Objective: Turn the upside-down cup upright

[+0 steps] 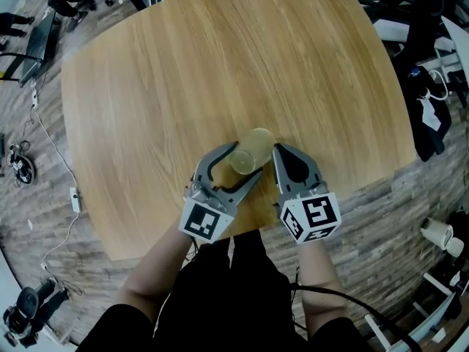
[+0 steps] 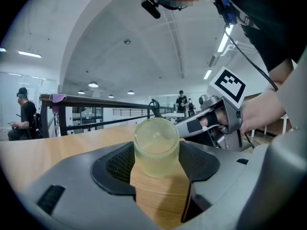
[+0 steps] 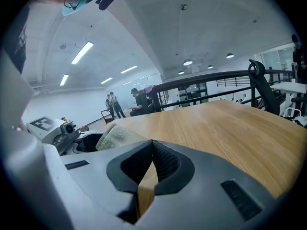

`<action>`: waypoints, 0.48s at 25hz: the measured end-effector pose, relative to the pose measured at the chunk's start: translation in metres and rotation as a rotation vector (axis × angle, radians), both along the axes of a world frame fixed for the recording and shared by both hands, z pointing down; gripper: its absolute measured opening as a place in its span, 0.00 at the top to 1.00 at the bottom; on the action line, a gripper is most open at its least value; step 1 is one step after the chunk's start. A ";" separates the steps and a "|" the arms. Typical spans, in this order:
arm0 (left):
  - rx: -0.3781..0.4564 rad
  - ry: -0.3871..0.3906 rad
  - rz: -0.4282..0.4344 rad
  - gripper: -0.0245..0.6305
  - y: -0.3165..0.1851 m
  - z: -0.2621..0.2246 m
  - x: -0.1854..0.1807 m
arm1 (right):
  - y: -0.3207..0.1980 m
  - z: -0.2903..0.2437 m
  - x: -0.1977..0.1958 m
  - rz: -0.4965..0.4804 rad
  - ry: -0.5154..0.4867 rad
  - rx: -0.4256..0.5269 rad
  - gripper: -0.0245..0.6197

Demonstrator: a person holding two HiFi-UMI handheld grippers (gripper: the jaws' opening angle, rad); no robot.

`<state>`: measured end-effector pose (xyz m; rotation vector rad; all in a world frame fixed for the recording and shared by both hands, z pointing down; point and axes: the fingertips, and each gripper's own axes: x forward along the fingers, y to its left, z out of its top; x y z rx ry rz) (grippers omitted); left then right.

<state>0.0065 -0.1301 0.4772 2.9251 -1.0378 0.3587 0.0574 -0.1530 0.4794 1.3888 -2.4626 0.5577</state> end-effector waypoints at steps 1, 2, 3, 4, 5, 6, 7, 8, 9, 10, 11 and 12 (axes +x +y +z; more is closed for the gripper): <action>-0.007 0.002 -0.006 0.51 -0.001 0.001 -0.001 | 0.000 0.004 0.000 0.001 -0.002 -0.011 0.94; -0.016 0.005 -0.012 0.51 -0.003 0.002 -0.001 | 0.001 0.009 0.000 0.002 -0.001 -0.023 0.94; -0.025 0.006 -0.015 0.51 -0.004 0.003 -0.001 | 0.001 0.013 0.001 0.003 0.001 -0.035 0.94; -0.033 0.004 -0.015 0.51 -0.004 0.004 0.000 | 0.001 0.017 0.001 0.005 0.004 -0.045 0.94; -0.039 -0.001 -0.012 0.51 -0.004 0.005 0.001 | 0.001 0.020 0.002 0.006 0.008 -0.053 0.94; -0.043 -0.005 -0.008 0.51 -0.004 0.005 0.002 | 0.002 0.022 0.002 0.006 0.012 -0.060 0.94; -0.048 -0.007 -0.006 0.51 -0.004 0.006 0.003 | 0.002 0.025 0.003 0.007 0.014 -0.066 0.94; -0.053 -0.008 -0.004 0.51 -0.004 0.007 0.003 | 0.002 0.027 0.003 0.007 0.017 -0.072 0.94; -0.058 -0.009 -0.003 0.51 -0.004 0.008 0.004 | 0.003 0.029 0.003 0.006 0.020 -0.077 0.94; -0.062 -0.012 -0.002 0.51 -0.004 0.009 0.004 | 0.003 0.031 0.003 0.004 0.025 -0.083 0.94; -0.065 -0.018 -0.002 0.51 -0.004 0.009 0.005 | 0.002 0.033 0.003 0.002 0.031 -0.090 0.94; -0.069 -0.027 -0.002 0.51 -0.005 0.010 0.006 | 0.002 0.036 0.004 -0.001 0.037 -0.097 0.94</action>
